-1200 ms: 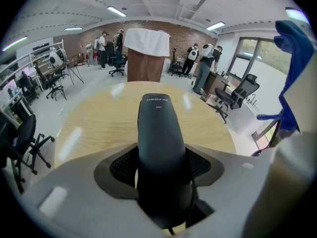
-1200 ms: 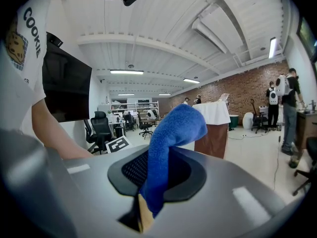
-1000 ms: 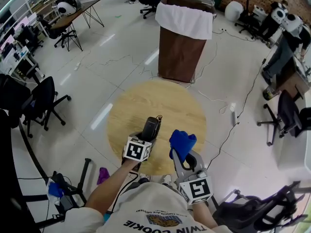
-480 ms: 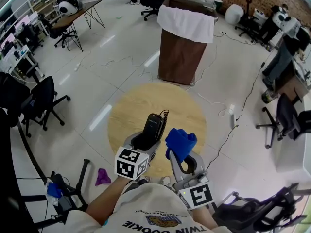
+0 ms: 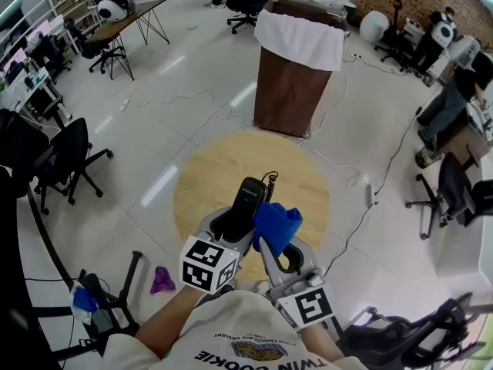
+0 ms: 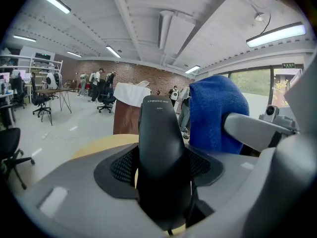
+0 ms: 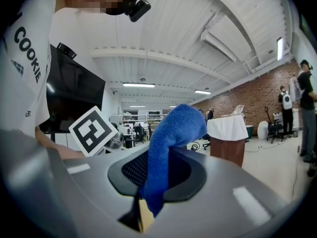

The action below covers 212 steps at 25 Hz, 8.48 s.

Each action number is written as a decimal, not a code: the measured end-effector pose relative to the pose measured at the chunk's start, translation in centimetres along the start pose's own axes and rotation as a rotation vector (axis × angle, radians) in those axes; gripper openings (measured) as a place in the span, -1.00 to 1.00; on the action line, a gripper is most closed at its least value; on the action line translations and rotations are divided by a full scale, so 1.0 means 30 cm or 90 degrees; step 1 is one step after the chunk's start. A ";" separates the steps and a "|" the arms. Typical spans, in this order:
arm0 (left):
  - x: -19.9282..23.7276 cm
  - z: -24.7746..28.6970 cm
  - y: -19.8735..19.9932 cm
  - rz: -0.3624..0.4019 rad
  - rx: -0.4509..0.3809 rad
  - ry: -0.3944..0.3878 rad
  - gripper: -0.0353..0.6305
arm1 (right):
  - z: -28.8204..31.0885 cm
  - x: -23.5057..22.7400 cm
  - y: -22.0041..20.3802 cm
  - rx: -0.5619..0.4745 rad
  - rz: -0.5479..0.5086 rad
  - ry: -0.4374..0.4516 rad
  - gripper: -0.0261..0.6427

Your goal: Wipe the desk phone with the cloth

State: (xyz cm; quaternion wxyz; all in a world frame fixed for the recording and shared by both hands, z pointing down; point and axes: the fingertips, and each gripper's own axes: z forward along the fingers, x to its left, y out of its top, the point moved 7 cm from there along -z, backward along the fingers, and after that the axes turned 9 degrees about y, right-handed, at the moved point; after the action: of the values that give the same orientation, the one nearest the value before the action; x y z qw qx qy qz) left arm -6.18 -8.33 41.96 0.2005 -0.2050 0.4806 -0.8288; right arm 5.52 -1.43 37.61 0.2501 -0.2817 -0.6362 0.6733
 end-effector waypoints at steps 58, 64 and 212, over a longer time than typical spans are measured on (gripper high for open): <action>-0.087 -0.034 0.018 0.101 -0.031 -0.005 -0.10 | 0.419 -0.161 0.251 0.259 -0.293 0.125 -0.75; -0.099 -0.028 0.016 0.115 -0.029 -0.001 -0.10 | 0.453 -0.052 0.231 0.301 -0.348 0.170 -0.75; 0.063 -0.075 0.228 0.014 -0.129 0.027 -0.10 | 0.189 0.097 -0.285 0.043 -0.028 0.209 -0.75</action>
State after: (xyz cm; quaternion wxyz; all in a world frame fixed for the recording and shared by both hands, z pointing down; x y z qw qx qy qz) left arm -8.02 -10.85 35.22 0.1779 -0.2016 0.5683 -0.7777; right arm -0.71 -2.91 46.15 0.3748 -0.3657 -0.5699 0.6333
